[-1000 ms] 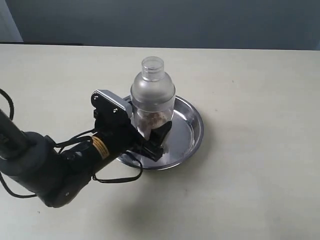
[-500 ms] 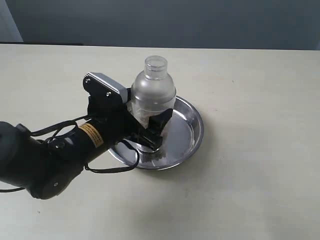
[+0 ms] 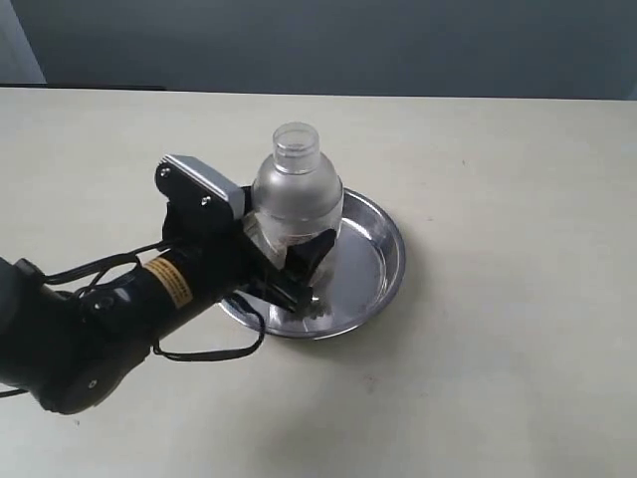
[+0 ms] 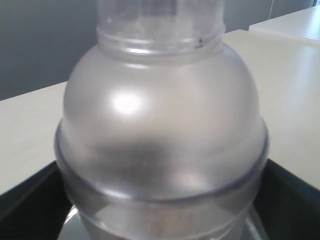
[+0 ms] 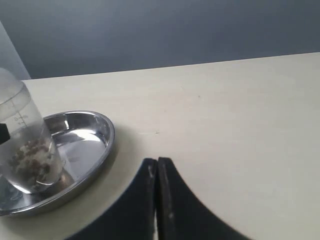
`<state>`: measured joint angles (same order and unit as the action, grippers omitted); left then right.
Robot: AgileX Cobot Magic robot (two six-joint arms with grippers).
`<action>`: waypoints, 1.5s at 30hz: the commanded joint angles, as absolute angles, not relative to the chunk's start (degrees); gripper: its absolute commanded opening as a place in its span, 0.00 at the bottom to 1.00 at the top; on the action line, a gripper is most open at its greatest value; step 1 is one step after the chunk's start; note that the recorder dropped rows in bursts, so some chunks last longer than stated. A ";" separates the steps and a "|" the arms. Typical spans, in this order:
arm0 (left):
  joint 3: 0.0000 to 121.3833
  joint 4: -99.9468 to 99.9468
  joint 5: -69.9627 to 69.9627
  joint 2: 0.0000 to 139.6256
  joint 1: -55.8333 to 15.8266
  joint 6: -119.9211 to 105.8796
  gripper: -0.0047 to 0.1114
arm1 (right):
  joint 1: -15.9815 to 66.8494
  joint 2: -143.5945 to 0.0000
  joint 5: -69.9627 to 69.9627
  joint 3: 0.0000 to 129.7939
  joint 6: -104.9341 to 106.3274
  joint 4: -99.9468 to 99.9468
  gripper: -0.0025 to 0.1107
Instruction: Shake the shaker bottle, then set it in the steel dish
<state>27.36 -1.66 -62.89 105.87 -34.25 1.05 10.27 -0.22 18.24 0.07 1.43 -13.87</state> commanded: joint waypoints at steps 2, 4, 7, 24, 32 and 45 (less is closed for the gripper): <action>23.86 -4.44 -66.13 105.44 -34.22 0.84 0.79 | 10.37 0.00 17.67 0.00 1.49 -13.60 0.02; 22.87 -4.19 -67.29 105.44 -34.22 0.84 0.79 | 10.37 0.00 17.67 0.00 1.49 -13.60 0.02; 21.73 -4.62 -69.84 105.44 -34.22 0.84 0.79 | 10.37 0.00 17.67 0.00 1.49 -13.60 0.02; 11.28 -9.23 -69.96 100.14 -34.22 0.79 0.79 | 10.37 0.00 17.67 0.00 1.49 -13.60 0.02; 10.30 -11.76 -69.96 88.32 -34.22 -7.68 0.23 | 10.37 0.00 17.67 0.00 1.49 -13.60 0.02; 13.23 -26.71 -38.09 57.28 -34.22 -22.72 0.04 | 10.37 0.00 17.67 0.00 1.49 -13.60 0.02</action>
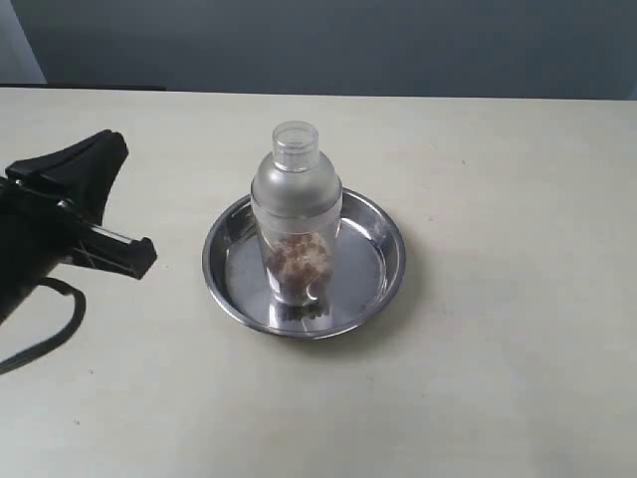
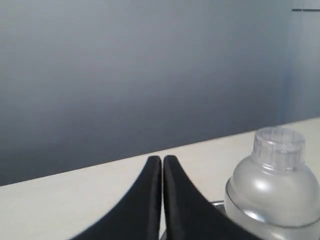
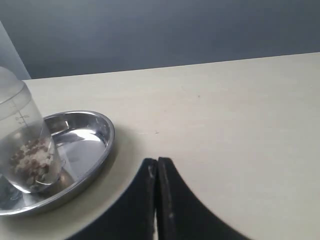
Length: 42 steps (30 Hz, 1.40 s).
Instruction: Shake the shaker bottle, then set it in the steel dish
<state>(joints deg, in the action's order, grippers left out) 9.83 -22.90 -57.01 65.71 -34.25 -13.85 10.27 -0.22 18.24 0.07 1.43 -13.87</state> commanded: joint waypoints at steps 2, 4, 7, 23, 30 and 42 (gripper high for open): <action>15.86 -31.85 -30.10 53.24 -34.22 -25.93 0.04 | 10.37 0.00 17.67 0.00 1.49 -13.60 0.02; 18.43 -38.64 -25.37 49.07 -34.22 -30.85 0.04 | 10.37 0.00 17.67 0.00 1.49 -13.60 0.02; 21.69 -45.43 -17.76 43.84 -34.22 -46.68 0.04 | 10.37 0.00 17.67 0.00 1.49 -13.60 0.02; 22.34 -99.95 -43.81 26.03 -34.22 -106.77 0.04 | 10.37 0.00 17.67 0.00 1.49 -13.60 0.02; 22.34 -99.95 -61.23 25.90 -34.22 -106.77 0.04 | 10.37 0.00 17.67 0.00 1.49 -13.60 0.02; 22.34 -99.95 -66.26 26.04 -33.73 -104.20 0.04 | 10.37 0.00 17.67 0.00 1.49 -13.57 0.02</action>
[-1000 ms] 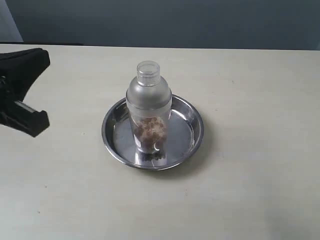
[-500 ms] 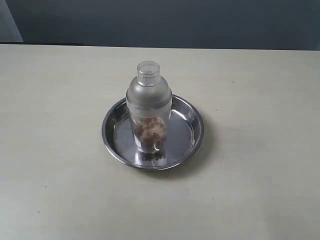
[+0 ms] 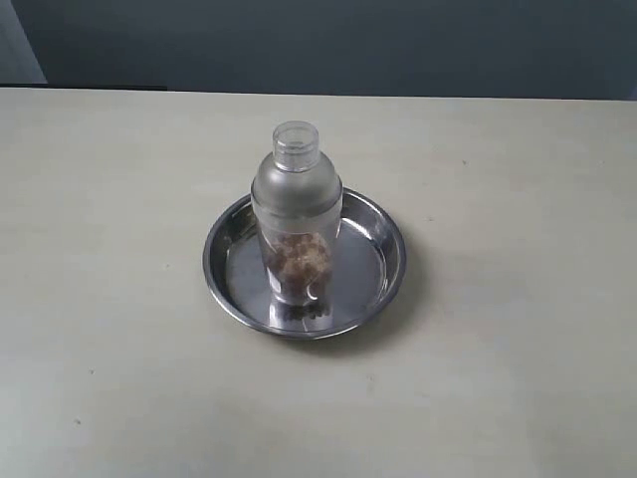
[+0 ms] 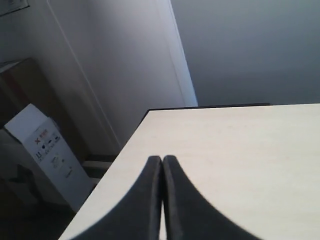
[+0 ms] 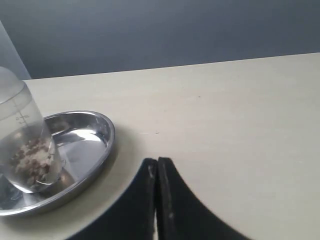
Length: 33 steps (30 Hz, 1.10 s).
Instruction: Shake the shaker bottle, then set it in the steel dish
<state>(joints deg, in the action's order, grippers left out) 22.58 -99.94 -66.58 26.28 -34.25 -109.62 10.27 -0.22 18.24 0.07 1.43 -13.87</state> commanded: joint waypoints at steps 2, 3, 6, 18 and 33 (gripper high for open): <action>22.21 -99.95 -58.30 26.04 -31.39 -96.47 0.04 | 10.37 0.00 17.67 0.00 1.49 -13.57 0.02; 22.07 -99.95 -53.00 26.04 -30.05 -94.98 0.04 | 10.37 0.00 17.67 0.00 1.49 -13.57 0.02; 20.65 -92.09 -26.21 25.79 -24.60 -94.23 0.04 | 10.37 0.00 17.67 0.00 1.49 -13.57 0.02; 15.85 -77.21 12.40 15.96 -5.19 -70.28 0.04 | 10.37 0.00 17.67 0.00 1.49 -13.57 0.02; 9.26 -4.41 16.25 14.39 -1.66 3.80 0.04 | 10.37 0.00 17.67 0.00 1.49 -13.57 0.02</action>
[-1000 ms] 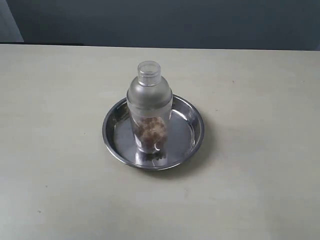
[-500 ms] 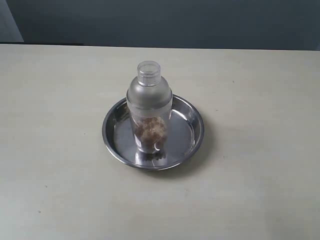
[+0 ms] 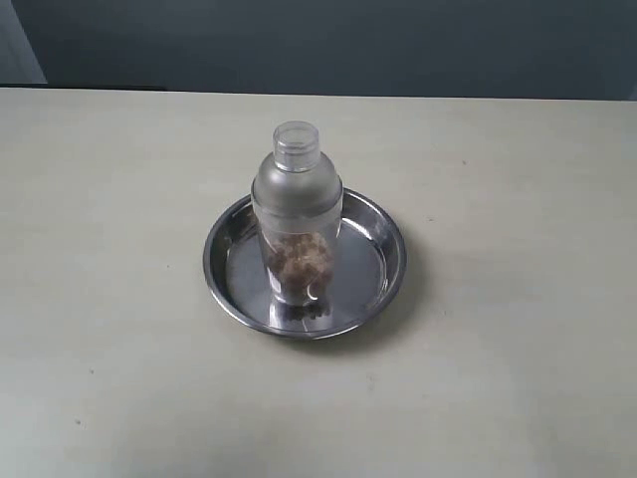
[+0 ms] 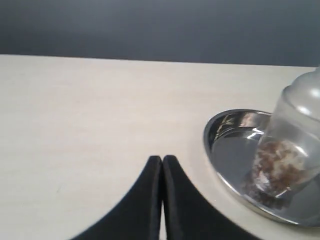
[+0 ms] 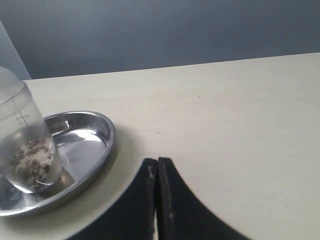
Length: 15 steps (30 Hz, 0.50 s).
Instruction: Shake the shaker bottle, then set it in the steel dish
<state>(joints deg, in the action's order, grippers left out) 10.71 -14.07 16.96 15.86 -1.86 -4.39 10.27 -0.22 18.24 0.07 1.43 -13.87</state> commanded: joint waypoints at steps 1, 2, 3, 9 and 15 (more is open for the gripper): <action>8.56 -4.52 15.46 13.91 -1.66 3.79 0.04 | 10.37 0.00 17.67 0.00 1.49 -13.57 0.02; 7.43 -4.50 14.24 13.21 -1.66 3.79 0.04 | 10.37 0.00 17.67 0.00 1.49 -13.57 0.02; 6.17 -4.37 13.22 12.35 -1.66 3.79 0.04 | 10.37 0.00 17.67 0.00 1.49 -13.57 0.02; 1.12 -3.38 11.99 5.91 -1.66 5.02 0.04 | 10.37 0.00 17.67 0.00 1.49 -13.57 0.02; 0.00 -1.43 12.35 2.80 -1.66 6.59 0.04 | 10.37 0.00 17.67 0.00 1.49 -13.57 0.02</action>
